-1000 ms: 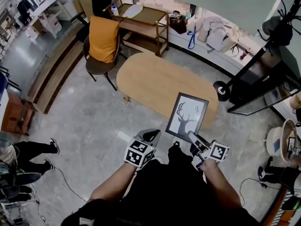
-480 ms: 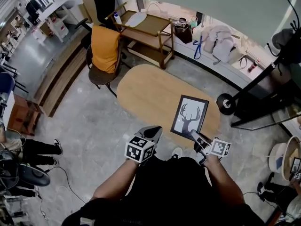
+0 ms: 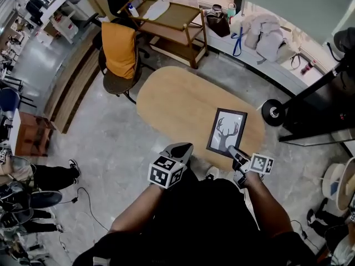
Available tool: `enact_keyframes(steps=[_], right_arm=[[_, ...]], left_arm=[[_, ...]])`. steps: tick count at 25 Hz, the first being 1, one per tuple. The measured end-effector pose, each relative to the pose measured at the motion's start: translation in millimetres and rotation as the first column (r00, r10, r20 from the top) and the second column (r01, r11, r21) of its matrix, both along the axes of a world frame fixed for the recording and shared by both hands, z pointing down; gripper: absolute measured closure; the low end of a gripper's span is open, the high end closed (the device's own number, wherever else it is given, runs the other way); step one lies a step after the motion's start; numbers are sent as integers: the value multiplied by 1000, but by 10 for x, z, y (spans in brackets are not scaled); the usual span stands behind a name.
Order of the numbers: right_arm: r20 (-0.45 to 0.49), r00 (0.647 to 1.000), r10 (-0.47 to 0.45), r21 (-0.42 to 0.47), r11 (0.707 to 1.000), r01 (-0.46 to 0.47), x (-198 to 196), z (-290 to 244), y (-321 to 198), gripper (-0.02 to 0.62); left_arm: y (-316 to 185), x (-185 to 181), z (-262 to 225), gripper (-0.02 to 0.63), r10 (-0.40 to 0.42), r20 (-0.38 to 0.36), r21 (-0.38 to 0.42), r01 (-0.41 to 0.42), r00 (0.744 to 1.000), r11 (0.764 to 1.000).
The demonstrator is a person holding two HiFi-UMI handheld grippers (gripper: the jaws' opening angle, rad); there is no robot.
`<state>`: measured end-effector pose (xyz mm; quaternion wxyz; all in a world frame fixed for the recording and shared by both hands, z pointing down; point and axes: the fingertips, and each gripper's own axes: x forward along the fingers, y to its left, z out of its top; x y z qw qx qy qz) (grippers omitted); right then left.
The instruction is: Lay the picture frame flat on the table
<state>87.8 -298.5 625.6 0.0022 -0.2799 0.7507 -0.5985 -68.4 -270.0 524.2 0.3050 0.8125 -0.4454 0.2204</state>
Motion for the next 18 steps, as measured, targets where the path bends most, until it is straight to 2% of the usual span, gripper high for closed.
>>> enact_keyframes(steps=[3, 7, 11, 14, 18], right_arm=[[-43, 999, 18, -61, 998, -20, -13, 338, -110, 562], [-111, 993, 48, -138, 988, -63, -63, 904, -282, 561], [-231, 973, 18, -244, 967, -76, -121, 1594, -326, 561], [-272, 962, -7, -292, 954, -75, -341, 1961, -414, 561], [-256, 967, -13, -326, 942, -74, -804, 2304, -668, 561]], left_arm=[[-153, -66, 112, 606, 23, 1, -43, -22, 1000, 999], [-448, -146, 268, 606, 105, 6, -81, -105, 994, 991], [-836, -257, 452, 606, 177, 16, -125, -174, 984, 977], [-1117, -371, 529, 606, 239, 24, -126, -234, 971, 964], [-1348, -581, 620, 606, 305, 37, -156, -296, 952, 942]])
